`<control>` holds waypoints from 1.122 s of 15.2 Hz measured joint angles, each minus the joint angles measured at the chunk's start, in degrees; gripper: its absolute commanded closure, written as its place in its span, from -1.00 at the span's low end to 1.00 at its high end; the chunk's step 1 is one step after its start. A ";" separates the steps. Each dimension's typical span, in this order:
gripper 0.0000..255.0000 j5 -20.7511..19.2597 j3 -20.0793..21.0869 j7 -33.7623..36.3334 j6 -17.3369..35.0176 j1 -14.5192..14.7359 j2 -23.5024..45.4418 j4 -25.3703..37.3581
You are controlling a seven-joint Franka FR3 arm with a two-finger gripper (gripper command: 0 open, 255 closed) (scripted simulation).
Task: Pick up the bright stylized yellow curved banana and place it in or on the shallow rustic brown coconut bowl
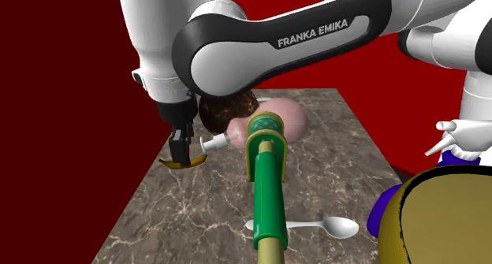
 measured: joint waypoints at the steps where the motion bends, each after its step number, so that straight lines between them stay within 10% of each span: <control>1: -1.00 -0.41 0.03 -0.04 0.03 0.35 0.70 0.63; 14: -1.00 -1.43 -0.29 0.53 4.61 0.38 2.38 -2.40; 15: 1.00 -1.43 -0.29 0.53 4.61 0.38 2.38 -2.40; 17: 1.00 -1.43 -0.29 0.53 4.61 0.38 2.38 -2.40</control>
